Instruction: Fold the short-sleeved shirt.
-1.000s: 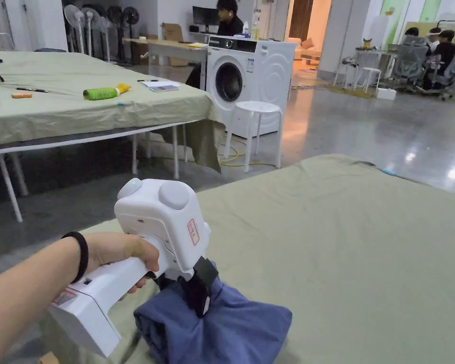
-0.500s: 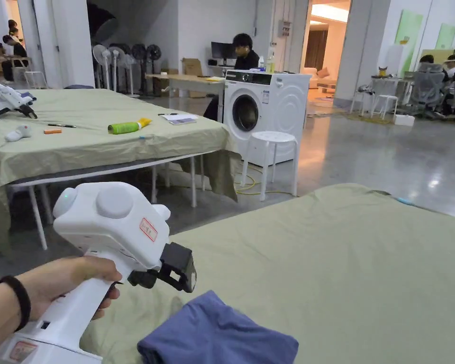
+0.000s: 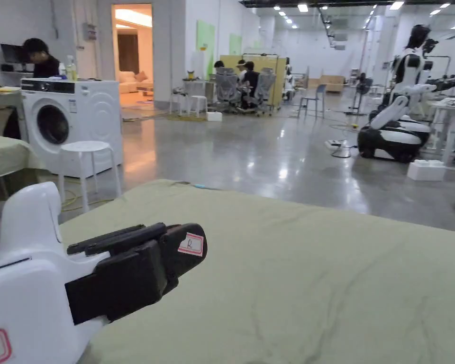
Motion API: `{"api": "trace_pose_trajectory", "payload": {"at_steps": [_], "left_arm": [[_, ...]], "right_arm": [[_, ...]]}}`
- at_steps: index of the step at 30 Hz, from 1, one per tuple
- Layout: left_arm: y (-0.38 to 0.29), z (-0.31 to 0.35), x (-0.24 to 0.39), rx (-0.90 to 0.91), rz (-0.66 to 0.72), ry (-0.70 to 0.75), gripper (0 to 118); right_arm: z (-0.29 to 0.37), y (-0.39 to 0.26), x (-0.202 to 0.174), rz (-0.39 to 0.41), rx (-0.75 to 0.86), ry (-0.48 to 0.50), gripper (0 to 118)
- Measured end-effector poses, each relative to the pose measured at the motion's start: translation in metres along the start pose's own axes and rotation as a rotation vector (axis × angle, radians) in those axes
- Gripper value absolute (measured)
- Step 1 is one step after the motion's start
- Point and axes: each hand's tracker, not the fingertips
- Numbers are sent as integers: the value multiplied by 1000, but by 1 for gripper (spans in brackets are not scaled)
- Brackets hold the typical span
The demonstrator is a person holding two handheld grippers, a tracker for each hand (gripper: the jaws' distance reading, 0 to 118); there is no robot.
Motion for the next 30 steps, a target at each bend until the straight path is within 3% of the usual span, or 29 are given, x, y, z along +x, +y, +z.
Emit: {"api": "trace_pose_trajectory", "payload": {"at_steps": [1, 4, 5, 8, 11, 14, 17, 22, 25, 30], "left_arm": [[-4, -4, 35, 66, -133, 32, 23], [-27, -28, 120, 113, -519, 332, 22], [-37, -35, 130, 120, -550, 324, 22], [-61, -48, 135, 94, -437, 158, 23], [-82, -63, 140, 134, -407, 389, 23], [-89, -79, 111, 37, -330, 351, 22], [-83, -92, 102, -90, -269, 254, 12], [-73, -100, 109, -268, -232, 28, 10], [-74, -102, 124, -242, -344, 91, 10], [-65, -92, 119, -80, -295, 170, 10]], "right_arm": [[8, 4, 7, -4, 22, 16, 3], [29, 10, 16, 26, 86, 8, 3], [35, 11, 20, 43, 120, -24, 3], [52, 10, 24, 126, 260, -192, 3], [65, -4, 15, 300, 533, -385, 3], [70, -15, 4, 410, 740, -455, 3], [64, -7, 1, 397, 748, -433, 3], [52, 2, 7, 336, 664, -314, 3], [46, 5, 10, 319, 639, -322, 3], [46, 5, 12, 321, 645, -353, 3]]}}
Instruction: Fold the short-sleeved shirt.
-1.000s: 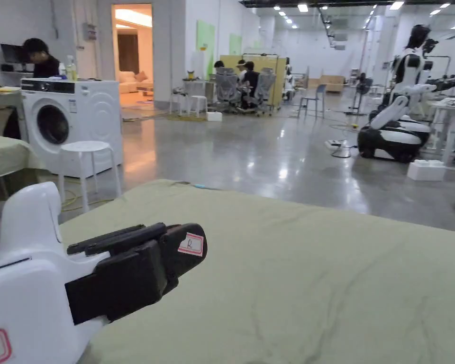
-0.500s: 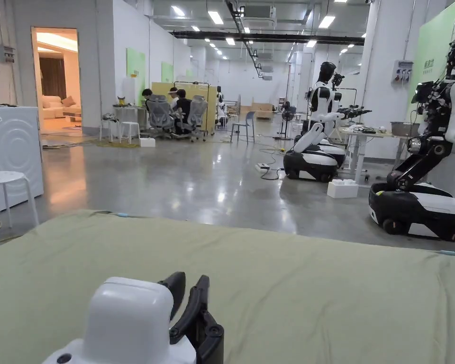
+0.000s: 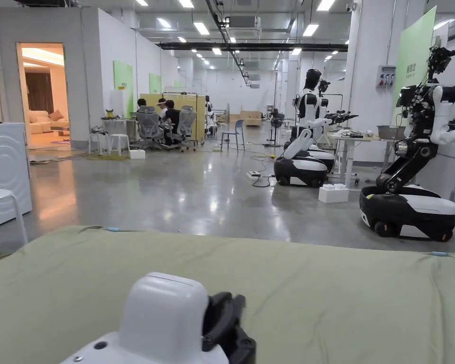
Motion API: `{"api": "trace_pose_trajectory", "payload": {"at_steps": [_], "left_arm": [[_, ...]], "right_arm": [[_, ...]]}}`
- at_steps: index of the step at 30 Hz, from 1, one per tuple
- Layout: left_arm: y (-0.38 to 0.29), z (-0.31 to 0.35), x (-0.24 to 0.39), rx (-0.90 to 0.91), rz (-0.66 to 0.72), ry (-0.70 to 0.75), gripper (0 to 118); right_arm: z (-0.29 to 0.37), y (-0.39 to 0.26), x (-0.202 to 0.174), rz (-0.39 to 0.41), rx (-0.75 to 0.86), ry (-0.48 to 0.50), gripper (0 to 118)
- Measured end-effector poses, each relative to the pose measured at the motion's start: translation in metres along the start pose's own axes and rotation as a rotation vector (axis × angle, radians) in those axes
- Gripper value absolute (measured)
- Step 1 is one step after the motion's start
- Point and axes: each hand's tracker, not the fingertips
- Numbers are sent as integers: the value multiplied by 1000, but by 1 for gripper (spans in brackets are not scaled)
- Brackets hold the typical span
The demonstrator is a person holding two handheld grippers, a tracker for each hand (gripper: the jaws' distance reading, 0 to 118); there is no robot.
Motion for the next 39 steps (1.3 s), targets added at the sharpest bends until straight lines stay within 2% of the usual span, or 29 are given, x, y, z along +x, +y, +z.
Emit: {"api": "trace_pose_trajectory", "payload": {"at_steps": [4, 10, 17, 20, 22, 23, 24, 26, 27, 28, 34, 35, 36, 37, 38, 39], "left_arm": [[6, 13, -10, 116, -21, 132, 10], [11, 23, -14, 108, -95, 221, 10], [3, 19, -22, 72, -73, 287, 10], [-2, 25, -22, 155, -61, 296, 33], [-1, 29, -22, 172, -29, 279, 53], [0, 31, -24, 184, -2, 247, 79], [0, 32, -26, 190, 35, 208, 114], [1, 31, -32, 163, 86, 146, 118], [6, 35, -33, 245, 86, 43, 118], [11, 37, -38, 177, 95, 78, 118], [16, 37, -31, 152, 3, 172, 118], [13, 36, -31, 154, 7, 180, 118], [16, 36, -32, 153, 13, 192, 118], [19, 37, -35, 152, 28, 199, 118], [13, 36, -35, 146, 40, 202, 118], [12, 36, -36, 138, 52, 205, 118]], "right_arm": [[6, 1, 0, 49, 40, -55, 3], [11, 3, -2, 34, 79, -50, 3], [11, 3, -9, 63, 84, -48, 3], [11, 3, -9, 58, 84, -43, 3], [9, 4, -9, 57, 79, -43, 3], [9, 5, -8, 55, 76, -44, 3], [8, 6, -8, 53, 75, -44, 3], [9, 6, -9, 47, 77, -45, 3], [9, 7, -9, 43, 75, -42, 3], [9, 7, -9, 40, 74, -39, 3], [8, 7, -16, 73, 89, -58, 4], [9, 6, -17, 74, 100, -64, 19], [9, 6, -18, 74, 106, -74, 66], [6, 7, -18, 68, 98, -79, 108], [3, 7, -17, 60, 80, -87, 118], [4, 2, -13, 64, 99, -54, 118]]}}
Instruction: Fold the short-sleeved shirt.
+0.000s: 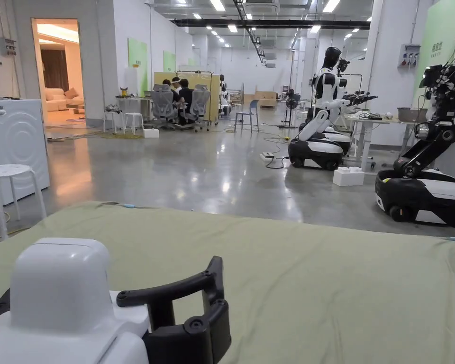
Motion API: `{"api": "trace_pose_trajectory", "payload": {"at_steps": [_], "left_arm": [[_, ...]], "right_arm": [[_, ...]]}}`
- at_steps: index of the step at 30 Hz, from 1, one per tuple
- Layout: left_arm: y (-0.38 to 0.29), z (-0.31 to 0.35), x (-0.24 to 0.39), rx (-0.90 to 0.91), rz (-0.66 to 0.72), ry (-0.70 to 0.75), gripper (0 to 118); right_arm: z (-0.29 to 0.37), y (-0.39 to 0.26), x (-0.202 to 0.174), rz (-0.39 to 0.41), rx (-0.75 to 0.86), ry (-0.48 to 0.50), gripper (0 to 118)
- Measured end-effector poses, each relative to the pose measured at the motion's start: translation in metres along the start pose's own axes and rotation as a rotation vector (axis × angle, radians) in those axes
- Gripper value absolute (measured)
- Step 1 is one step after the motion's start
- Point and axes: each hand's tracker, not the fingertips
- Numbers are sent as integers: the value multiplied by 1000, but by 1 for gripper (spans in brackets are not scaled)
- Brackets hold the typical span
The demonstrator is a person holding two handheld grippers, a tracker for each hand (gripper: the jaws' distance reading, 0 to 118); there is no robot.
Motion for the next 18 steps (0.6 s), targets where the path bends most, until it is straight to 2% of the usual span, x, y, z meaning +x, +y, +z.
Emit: {"api": "trace_pose_trajectory", "payload": {"at_steps": [3, 8, 12, 14, 18], "left_arm": [[-1, -2, -2, -29, -9, 7, 118], [-4, -5, 4, -88, -8, 34, 118], [-10, -5, 7, -70, -3, 16, 118], [-7, -10, 11, -108, -43, -2, 118], [-13, -10, 19, -77, -117, 119, 118]], "right_arm": [[-6, -1, 7, -28, 0, -13, 118], [0, 7, -5, 14, 19, -45, 118], [1, 8, -5, 10, 29, -32, 118], [2, 8, -5, 5, 31, -23, 118], [4, 10, -7, 15, 37, -22, 118]]}}
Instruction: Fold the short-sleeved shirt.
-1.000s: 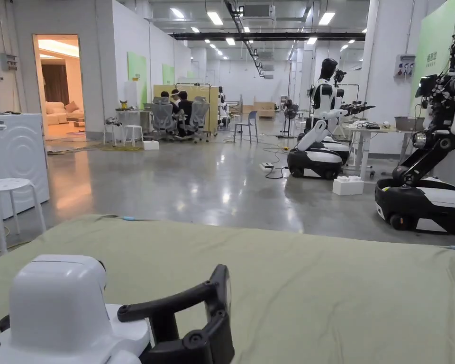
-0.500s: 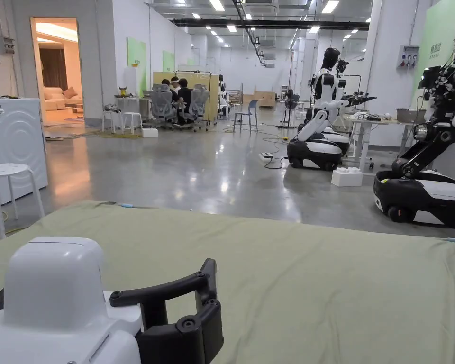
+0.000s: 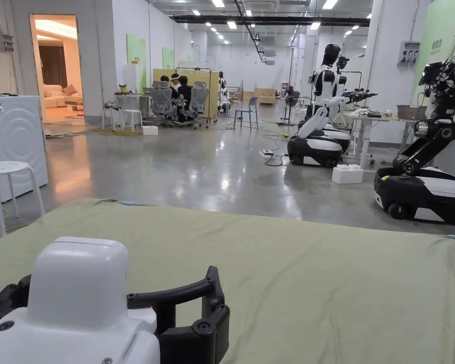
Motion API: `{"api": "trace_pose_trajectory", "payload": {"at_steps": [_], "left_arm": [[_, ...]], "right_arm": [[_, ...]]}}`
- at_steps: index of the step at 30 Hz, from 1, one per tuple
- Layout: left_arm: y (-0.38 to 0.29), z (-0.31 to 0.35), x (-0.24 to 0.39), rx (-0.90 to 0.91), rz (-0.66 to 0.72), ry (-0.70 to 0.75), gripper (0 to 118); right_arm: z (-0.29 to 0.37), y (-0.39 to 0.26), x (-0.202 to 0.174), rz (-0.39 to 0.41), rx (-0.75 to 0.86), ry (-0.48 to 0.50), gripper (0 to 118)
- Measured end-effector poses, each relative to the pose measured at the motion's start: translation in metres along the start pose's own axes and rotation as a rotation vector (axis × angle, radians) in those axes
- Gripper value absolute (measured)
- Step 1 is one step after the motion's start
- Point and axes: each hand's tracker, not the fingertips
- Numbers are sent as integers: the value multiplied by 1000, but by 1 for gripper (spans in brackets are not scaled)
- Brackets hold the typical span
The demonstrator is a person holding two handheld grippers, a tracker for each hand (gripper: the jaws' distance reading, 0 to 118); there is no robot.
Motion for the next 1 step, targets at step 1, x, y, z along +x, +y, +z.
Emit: {"api": "trace_pose_trajectory", "payload": {"at_steps": [1], "left_arm": [[-1, 2, 0, -3, 7, -4, 118]], "right_arm": [[0, 0, -1, 3, 1, -4, 118]]}}
